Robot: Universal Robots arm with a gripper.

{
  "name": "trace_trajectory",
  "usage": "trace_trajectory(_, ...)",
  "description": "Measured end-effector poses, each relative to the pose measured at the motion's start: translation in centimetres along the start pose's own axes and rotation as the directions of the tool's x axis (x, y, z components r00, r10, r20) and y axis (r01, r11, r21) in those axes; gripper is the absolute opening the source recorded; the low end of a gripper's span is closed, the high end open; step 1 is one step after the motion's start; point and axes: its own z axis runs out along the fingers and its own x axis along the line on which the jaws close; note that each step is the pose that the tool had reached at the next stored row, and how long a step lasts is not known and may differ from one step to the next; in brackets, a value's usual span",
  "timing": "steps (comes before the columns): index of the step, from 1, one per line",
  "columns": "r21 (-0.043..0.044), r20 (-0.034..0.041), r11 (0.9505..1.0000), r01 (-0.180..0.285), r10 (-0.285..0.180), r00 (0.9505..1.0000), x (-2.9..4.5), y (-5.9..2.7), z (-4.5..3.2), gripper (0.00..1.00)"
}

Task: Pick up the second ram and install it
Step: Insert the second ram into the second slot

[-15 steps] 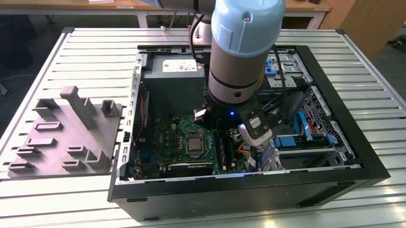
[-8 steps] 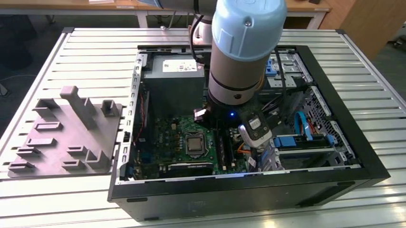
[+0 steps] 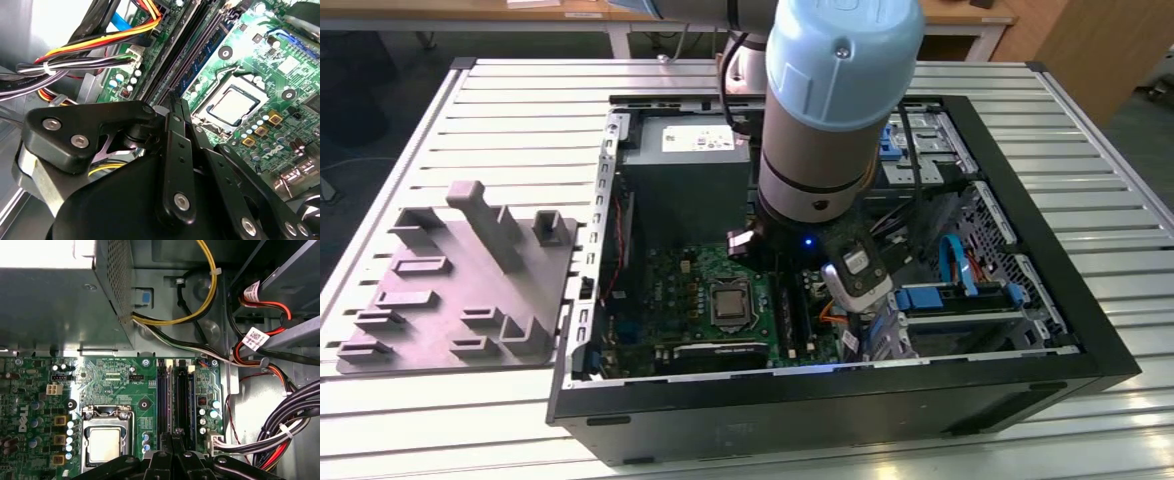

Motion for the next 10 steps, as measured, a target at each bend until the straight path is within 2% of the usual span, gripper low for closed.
trace_trajectory(4,0.0089,0.0002,1.0000,0.000,0.000,1.0000,0.00,0.00,0.00,0.11)
trace_trajectory(10,0.0111,0.0014,0.9999,-0.008,0.008,1.0000,0.01,0.00,-0.01,0.11)
